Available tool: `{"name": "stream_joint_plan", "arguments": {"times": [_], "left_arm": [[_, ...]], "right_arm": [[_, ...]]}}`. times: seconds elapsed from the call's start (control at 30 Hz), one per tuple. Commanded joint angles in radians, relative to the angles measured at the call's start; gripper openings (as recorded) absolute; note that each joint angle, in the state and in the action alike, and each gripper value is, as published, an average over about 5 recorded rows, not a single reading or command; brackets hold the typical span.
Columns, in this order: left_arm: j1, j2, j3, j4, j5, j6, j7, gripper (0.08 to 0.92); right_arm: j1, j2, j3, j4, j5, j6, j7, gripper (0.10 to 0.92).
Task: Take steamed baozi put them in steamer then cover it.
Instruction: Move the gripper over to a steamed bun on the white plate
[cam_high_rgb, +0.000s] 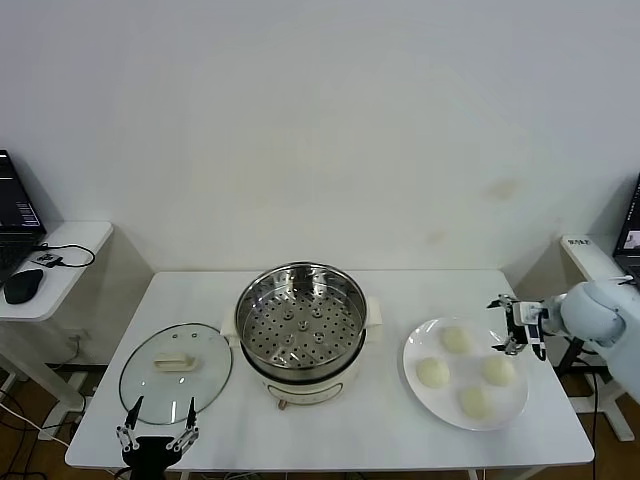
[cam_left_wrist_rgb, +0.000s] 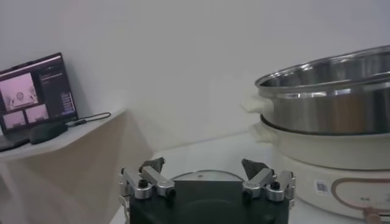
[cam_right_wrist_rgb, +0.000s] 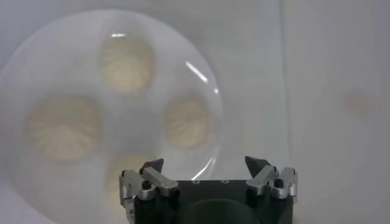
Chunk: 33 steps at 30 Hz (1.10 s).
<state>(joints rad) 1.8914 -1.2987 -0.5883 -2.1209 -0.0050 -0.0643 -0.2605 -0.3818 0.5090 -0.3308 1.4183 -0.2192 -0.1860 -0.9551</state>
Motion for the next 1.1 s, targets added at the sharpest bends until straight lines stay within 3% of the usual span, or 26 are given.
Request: {"name": "stream_joint_plan", "arguments": {"times": [0.03, 0.33, 0.73, 1.1], "left_arm": [[0.001, 0.001, -0.003, 0.001, 0.003, 0.001, -0.002, 0.823], [0.002, 0.000, -0.021, 0.014, 0.003, -0.005, -0.005, 0.823], [-0.009, 0.000, -0.025, 0.025, 0.002, -0.010, -0.007, 0.823], [-0.013, -0.003, -0.026, 0.038, 0.002, -0.020, -0.009, 0.823]], "right_arm": [[0.121, 0.064, -0.152, -0.115, 0.005, 0.007, -0.057, 0.823], [0.164, 0.200, -0.209, -0.209, -0.030, 0.007, -0.042, 0.823], [0.168, 0.267, -0.222, -0.285, -0.059, -0.014, -0.015, 0.815], [0.180, 0.298, -0.219, -0.322, -0.071, -0.038, -0.009, 0.716]]}}
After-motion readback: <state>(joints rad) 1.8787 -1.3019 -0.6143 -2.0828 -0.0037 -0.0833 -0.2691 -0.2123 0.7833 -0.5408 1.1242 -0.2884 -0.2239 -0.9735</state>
